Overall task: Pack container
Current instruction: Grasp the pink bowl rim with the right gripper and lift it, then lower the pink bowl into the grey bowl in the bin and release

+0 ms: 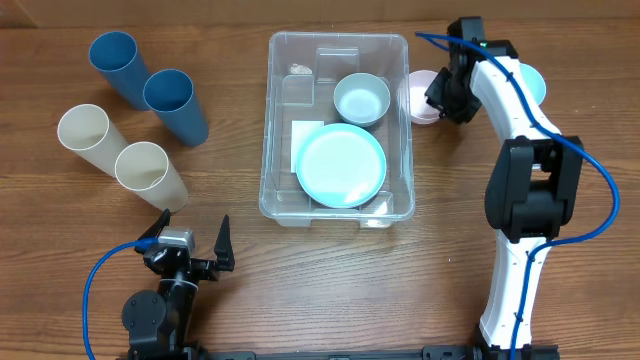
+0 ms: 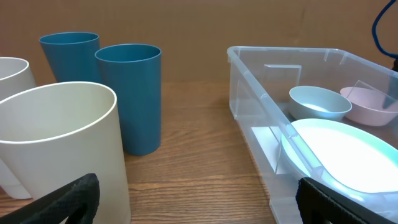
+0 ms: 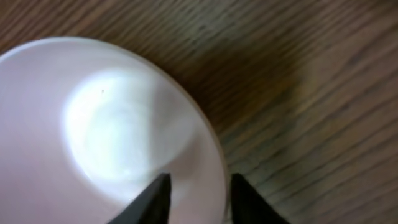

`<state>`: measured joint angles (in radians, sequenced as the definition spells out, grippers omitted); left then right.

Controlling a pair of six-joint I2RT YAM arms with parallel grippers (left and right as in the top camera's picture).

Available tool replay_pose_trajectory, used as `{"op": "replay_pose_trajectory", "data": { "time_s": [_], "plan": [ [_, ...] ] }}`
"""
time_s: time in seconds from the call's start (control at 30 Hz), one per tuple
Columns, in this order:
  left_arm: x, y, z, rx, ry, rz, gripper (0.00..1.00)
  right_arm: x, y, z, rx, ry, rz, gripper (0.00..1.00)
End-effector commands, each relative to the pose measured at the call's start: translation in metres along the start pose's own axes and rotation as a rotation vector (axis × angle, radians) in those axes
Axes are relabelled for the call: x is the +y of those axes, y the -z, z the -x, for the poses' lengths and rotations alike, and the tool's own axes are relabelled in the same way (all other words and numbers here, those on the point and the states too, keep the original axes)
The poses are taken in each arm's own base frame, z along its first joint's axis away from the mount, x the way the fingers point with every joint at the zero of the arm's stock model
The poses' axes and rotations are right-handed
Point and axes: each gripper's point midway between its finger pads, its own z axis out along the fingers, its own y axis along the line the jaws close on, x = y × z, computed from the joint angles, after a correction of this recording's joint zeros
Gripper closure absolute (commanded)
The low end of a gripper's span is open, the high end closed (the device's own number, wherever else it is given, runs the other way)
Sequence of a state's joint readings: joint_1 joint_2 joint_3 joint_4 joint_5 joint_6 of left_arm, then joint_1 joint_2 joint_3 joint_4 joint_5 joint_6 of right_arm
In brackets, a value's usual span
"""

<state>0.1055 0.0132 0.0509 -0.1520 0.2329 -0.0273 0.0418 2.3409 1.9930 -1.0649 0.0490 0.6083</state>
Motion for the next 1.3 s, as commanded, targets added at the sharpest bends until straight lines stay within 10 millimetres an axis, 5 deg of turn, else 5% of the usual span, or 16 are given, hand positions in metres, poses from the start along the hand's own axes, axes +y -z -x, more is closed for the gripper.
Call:
{"op": "replay_pose_trajectory", "data": {
  "time_s": [0.0, 0.1, 0.37, 0.7, 0.87, 1.03, 1.13, 1.27],
  "plan": [
    [0.0, 0.0, 0.0, -0.005, 0.013, -0.004, 0.0, 0.003, 0.003, 0.002, -0.009, -0.013, 0.011, 0.76],
    [0.0, 0.0, 0.0, -0.005, 0.013, -0.004, 0.0, -0.001, -0.001, -0.002, 0.002, -0.02, -0.003, 0.95],
    [0.0, 0.0, 0.0, -0.005, 0.013, -0.004, 0.0, -0.014, 0.011, 0.004, 0.003, -0.061, -0.034, 0.96],
    [0.0, 0.0, 0.0, -0.005, 0.013, -0.004, 0.0, -0.02, 0.123, 0.035, -0.124, -0.111, 0.057, 0.96],
    [0.0, 0.0, 0.0, -0.005, 0.013, -0.004, 0.0, -0.002, 0.186, 0.024, -0.215, -0.049, 0.146, 0.96],
    [0.0, 0.0, 0.0, -0.005, 0.013, -0.004, 0.0, 0.043, 0.24, -0.014, -0.287, 0.103, 0.259, 0.96],
    [0.0, 0.0, 0.0, -0.005, 0.013, -0.004, 0.0, 0.074, 0.25, -0.038, -0.316, 0.201, 0.293, 0.96],
    [0.0, 0.0, 0.0, -0.005, 0.013, -0.004, 0.0, 0.099, 0.239, -0.061, -0.348, 0.274, 0.248, 0.96]
  ]
}}
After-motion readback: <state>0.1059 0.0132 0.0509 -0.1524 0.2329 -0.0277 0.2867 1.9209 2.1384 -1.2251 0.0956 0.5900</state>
